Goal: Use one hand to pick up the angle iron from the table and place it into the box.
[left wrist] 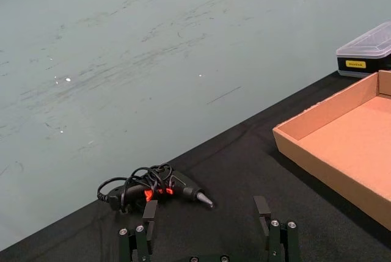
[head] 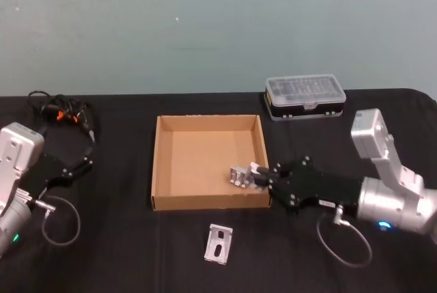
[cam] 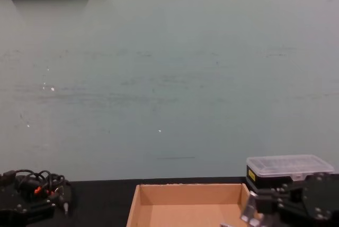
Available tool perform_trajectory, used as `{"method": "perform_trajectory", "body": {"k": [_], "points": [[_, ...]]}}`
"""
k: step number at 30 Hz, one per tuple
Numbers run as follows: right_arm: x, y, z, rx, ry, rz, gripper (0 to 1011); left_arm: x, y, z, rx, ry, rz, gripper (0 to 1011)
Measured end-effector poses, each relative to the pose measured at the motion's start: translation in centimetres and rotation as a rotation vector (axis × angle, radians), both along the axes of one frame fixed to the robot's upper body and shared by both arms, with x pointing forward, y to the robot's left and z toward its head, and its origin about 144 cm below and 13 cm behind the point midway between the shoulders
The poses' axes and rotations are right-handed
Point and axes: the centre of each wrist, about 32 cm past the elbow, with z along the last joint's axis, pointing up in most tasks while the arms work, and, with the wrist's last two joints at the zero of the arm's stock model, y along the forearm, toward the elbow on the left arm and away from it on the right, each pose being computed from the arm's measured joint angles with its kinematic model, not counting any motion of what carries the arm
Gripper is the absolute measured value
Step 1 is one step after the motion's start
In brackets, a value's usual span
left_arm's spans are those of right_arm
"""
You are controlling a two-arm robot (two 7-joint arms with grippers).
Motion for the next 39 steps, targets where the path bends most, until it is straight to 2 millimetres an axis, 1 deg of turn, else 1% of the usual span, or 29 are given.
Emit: {"method": "perform_trajectory", "body": {"k": [3, 5, 10, 13, 24, 29, 39], "points": [[0.8, 0.3, 0.0, 0.002, 0.0, 0.007, 56, 0.0, 0.0, 0.0, 0.0, 0.0, 0.0, 1000], [1.8, 0.8, 0.0, 0.002, 0.005, 0.019, 56, 0.0, 0.0, 0.0, 0.0, 0.0, 0.0, 1000], [3.1, 1.5, -0.1, -0.001, 0.012, 0.033, 56, 0.0, 0.0, 0.0, 0.0, 0.0, 0.0, 1000], [4.3, 2.2, -0.4, -0.006, 0.021, 0.043, 56, 0.0, 0.0, 0.0, 0.0, 0.0, 0.0, 1000], [7.1, 3.7, -1.4, -0.024, 0.053, 0.05, 56, 0.0, 0.0, 0.0, 0.0, 0.0, 0.0, 1000], [7.9, 4.3, -1.8, -0.038, 0.07, 0.056, 56, 0.0, 0.0, 0.0, 0.0, 0.0, 0.0, 1000], [8.4, 5.0, -2.2, -0.06, 0.082, 0.064, 56, 0.0, 0.0, 0.0, 0.0, 0.0, 0.0, 1000]]}}
